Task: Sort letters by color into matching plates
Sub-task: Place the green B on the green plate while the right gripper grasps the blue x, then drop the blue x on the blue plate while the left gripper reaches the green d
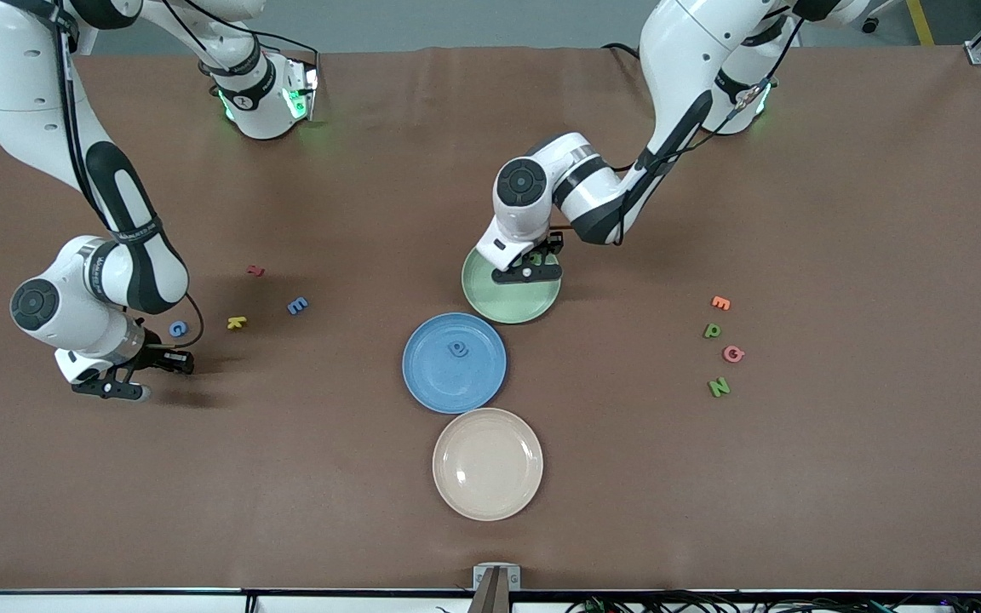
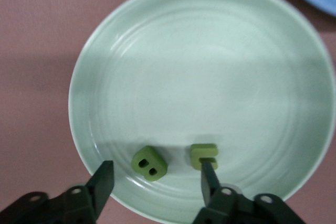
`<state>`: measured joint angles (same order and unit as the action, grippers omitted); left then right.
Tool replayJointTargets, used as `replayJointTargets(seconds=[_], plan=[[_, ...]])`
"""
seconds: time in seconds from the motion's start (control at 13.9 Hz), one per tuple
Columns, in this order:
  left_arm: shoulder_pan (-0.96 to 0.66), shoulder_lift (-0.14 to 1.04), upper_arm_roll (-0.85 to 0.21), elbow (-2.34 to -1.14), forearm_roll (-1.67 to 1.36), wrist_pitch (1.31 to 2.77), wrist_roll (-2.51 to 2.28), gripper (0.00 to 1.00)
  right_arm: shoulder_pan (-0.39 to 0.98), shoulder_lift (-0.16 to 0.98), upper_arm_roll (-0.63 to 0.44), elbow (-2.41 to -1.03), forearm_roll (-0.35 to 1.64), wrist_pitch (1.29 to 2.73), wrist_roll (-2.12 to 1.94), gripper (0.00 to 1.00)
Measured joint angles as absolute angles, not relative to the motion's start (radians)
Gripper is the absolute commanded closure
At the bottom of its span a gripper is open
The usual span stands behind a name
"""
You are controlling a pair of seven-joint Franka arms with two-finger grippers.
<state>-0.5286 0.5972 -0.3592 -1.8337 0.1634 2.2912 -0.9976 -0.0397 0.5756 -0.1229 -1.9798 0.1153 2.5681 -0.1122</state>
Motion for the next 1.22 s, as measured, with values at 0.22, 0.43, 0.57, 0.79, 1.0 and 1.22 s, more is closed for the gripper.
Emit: replayJointTargets(seconds=[0.22, 0.43, 0.57, 0.79, 1.0, 1.22], plan=[[-0.494, 0.593, -0.356, -1.777, 0.163, 2.282, -0.991, 0.01, -0.040, 0.576, -0.123, -1.980, 0.115, 2.568, -0.112, 0.99], [-0.412, 0.568, -0.354, -1.751, 0.163, 2.234, -0.875, 0.01, -0.040, 0.576, -0.123, -1.980, 0.115, 2.568, -0.112, 0.99], [-0.345, 0.544, -0.353, -1.750, 0.163, 2.195, -0.802, 0.01, -0.040, 0.576, -0.123, -1.980, 0.116, 2.568, -0.112, 0.99], [-0.243, 0.511, -0.350, -1.767, 0.169, 2.151, -0.685, 0.01, -0.039, 0.571, -0.121, -1.968, 0.116, 2.505, -0.111, 1.00], [-0.147, 0.483, -0.350, -1.828, 0.235, 2.147, -0.623, 0.01, -0.019, 0.521, -0.111, -1.912, 0.119, 2.303, -0.047, 1.00], [-0.066, 0.467, -0.352, -1.893, 0.304, 2.168, -0.583, 0.01, 0.073, 0.446, -0.102, -1.884, 0.123, 2.195, 0.149, 1.00]])
